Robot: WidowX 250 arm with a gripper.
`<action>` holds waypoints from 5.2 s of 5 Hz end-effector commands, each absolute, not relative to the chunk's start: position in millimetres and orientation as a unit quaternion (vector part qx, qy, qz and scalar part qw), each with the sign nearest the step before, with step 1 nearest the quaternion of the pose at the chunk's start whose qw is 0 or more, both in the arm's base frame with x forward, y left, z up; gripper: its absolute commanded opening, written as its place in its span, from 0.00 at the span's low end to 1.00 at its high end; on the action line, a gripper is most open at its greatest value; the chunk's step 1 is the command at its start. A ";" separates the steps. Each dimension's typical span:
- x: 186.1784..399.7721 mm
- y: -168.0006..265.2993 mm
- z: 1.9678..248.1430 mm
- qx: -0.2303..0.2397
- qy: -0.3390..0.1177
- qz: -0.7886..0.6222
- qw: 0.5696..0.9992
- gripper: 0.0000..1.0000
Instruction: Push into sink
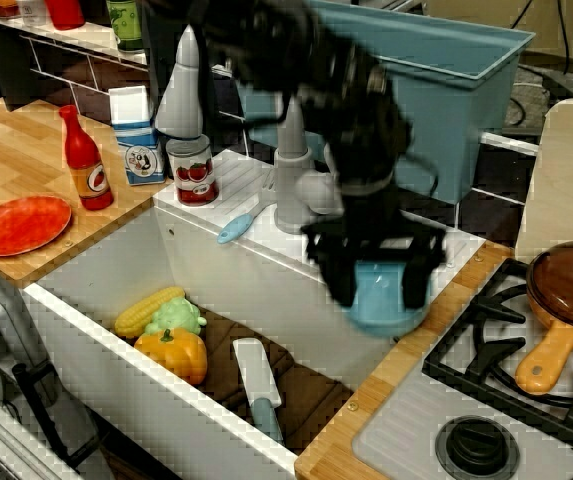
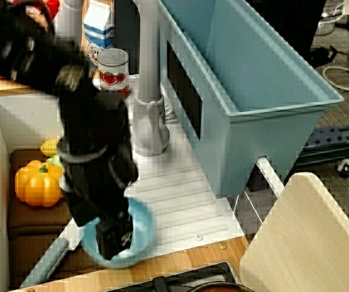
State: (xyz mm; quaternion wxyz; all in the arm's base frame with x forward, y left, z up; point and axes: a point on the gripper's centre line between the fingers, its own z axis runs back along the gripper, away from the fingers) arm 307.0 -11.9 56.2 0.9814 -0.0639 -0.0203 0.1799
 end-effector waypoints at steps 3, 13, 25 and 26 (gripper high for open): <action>256.2 -38.5 193.7 -0.138 -0.057 0.110 0.983 1.00; 257.1 -19.8 213.5 -0.039 -0.085 -0.011 0.996 1.00; 287.9 29.9 104.5 -0.014 -0.038 0.001 0.999 1.00; 285.3 33.7 104.3 -0.014 -0.038 0.000 0.999 1.00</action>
